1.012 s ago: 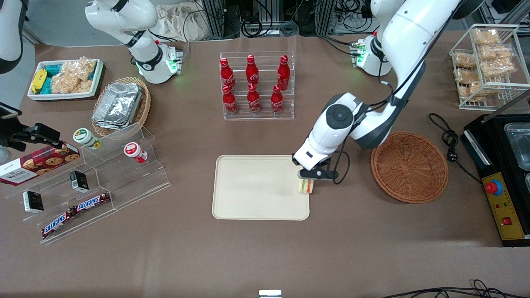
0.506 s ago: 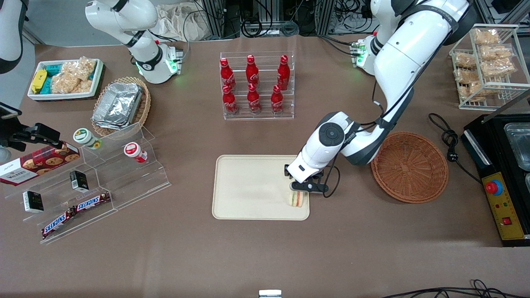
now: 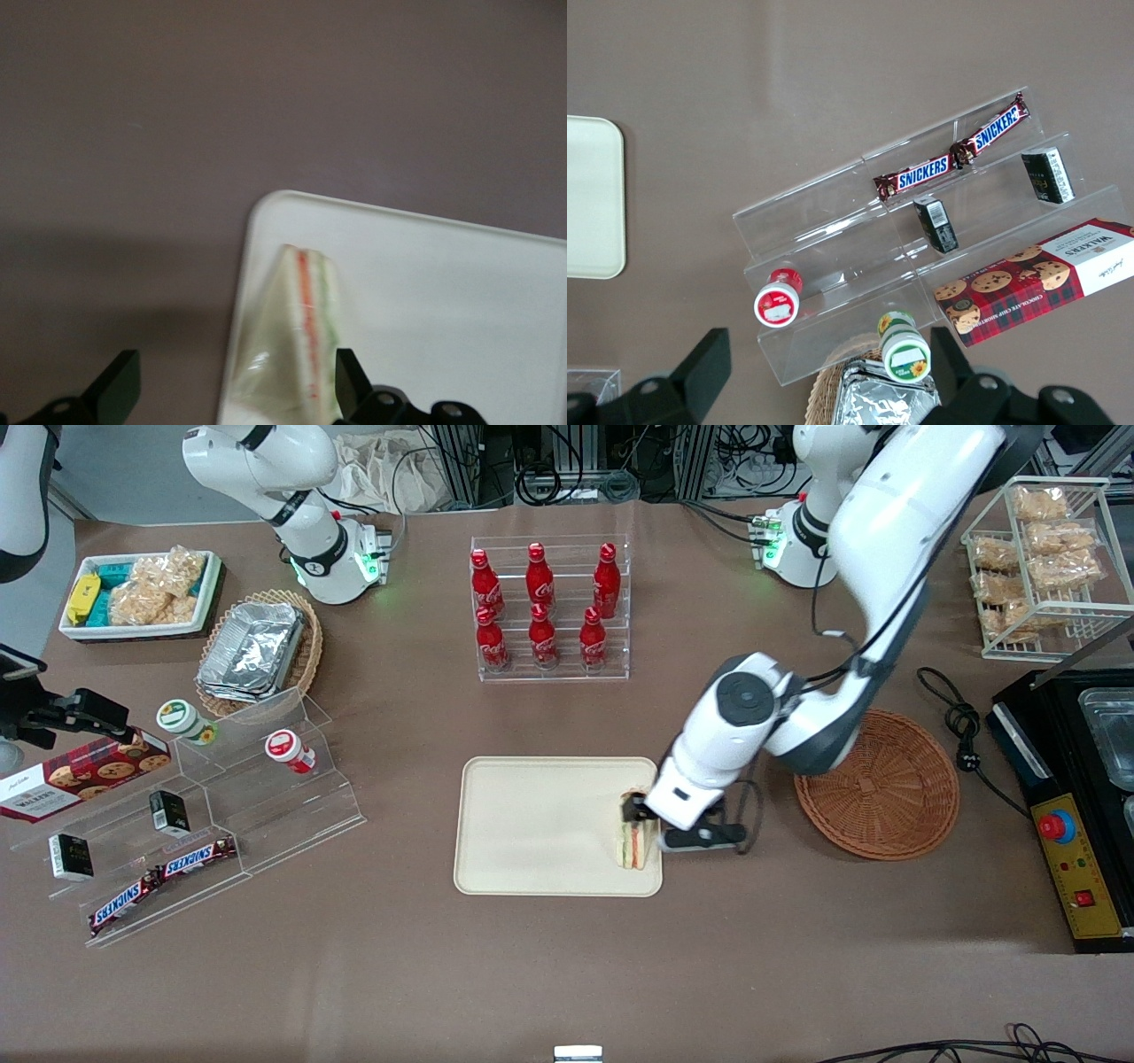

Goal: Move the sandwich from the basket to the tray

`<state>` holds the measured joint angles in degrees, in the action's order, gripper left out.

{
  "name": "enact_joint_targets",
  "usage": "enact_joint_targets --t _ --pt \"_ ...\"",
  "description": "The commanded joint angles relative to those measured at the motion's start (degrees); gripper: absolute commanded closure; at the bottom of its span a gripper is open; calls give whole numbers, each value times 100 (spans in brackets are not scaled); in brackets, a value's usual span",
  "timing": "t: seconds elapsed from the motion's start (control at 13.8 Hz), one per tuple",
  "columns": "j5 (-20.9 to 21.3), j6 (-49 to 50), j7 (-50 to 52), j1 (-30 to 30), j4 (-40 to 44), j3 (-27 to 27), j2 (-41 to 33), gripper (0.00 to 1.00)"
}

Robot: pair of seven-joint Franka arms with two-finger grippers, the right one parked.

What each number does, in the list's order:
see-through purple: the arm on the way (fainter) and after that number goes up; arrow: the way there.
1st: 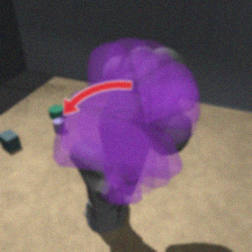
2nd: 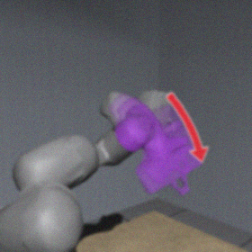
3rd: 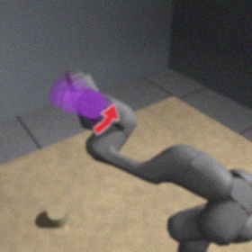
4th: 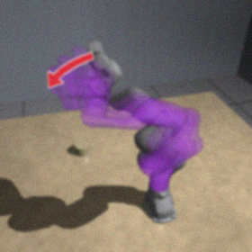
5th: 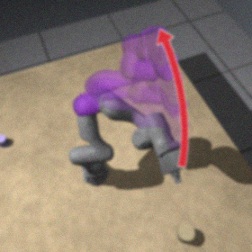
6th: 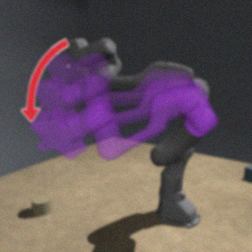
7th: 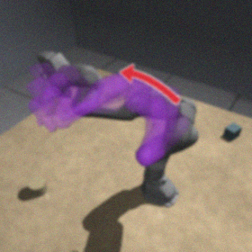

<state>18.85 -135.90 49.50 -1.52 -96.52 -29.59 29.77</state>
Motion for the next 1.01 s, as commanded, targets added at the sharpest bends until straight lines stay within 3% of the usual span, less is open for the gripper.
enact_joint_targets --t 0.0,0.22,0.43,0.65,0.94 --pt "-502 781 -324 502 -191 -73 -909 1" --pt "-1223 2115 -1379 907 71 -55 -1464 1" --pt "-1523 3635 -2398 1294 519 58 -1851 1" --pt "-1796 4806 -3321 997 933 997 -2185 1" --pt "-1788 5494 -3921 199 811 2323 -2862 1"
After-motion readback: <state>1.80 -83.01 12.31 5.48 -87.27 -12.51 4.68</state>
